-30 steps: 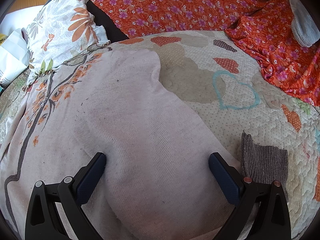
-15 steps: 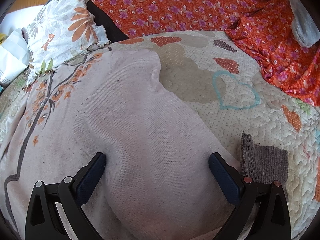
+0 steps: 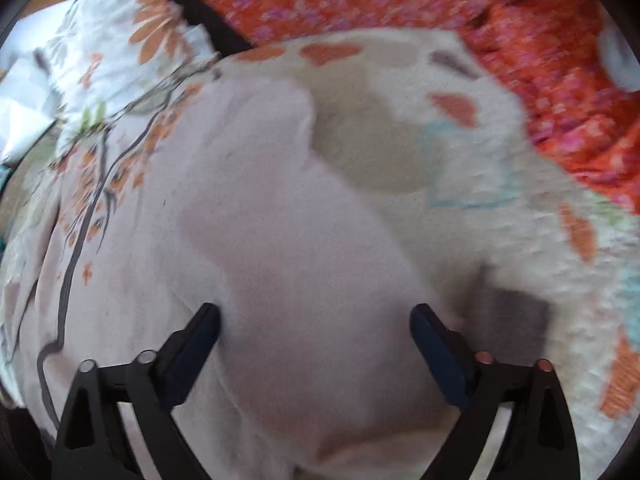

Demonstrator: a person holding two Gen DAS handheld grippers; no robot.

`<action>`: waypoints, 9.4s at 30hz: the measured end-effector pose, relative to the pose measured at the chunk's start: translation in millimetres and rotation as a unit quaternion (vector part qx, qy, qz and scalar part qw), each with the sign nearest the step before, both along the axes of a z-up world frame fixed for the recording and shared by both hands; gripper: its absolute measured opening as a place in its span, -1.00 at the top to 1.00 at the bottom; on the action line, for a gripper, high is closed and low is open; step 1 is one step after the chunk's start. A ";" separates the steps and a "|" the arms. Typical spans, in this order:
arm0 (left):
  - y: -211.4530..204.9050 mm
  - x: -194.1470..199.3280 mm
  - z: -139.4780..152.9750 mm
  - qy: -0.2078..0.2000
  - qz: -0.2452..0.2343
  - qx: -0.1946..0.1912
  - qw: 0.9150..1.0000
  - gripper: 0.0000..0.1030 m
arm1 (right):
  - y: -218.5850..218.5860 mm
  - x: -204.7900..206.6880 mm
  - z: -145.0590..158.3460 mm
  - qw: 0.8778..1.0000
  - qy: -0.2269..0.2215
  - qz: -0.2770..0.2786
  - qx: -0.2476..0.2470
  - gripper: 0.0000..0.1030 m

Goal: Fold small clothes
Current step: 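Grasp the grey cuff of the sleeve with the left gripper, then carry the sleeve across the cardigan body with the left gripper and release, then grasp the grey cuff of the other sleeve with the right gripper, then fold that sleeve across the cardigan body with the right gripper and release, then grasp the grey knit hem band with both grippers, then fold the hem up toward the collar with both grippers and release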

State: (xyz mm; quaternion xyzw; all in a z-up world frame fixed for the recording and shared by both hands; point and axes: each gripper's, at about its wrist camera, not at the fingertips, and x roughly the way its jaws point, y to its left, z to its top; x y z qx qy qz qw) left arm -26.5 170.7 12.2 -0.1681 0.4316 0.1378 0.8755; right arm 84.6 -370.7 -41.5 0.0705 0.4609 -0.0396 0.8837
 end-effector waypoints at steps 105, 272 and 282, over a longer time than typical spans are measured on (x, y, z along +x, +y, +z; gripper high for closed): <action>-333.9 230.8 24.6 0.013 -0.341 -0.128 0.931 0.02 | 126.2 -79.5 -39.5 0.983 -0.115 0.136 0.040 -1.00; -20.5 -64.4 -21.0 -0.033 -0.100 -0.280 0.954 0.88 | 87.3 -209.7 13.8 0.920 0.030 0.157 0.357 0.91; -24.7 107.9 4.0 -0.071 -0.076 -0.256 0.961 0.87 | 96.9 -43.4 65.2 0.935 -0.047 0.134 0.324 0.91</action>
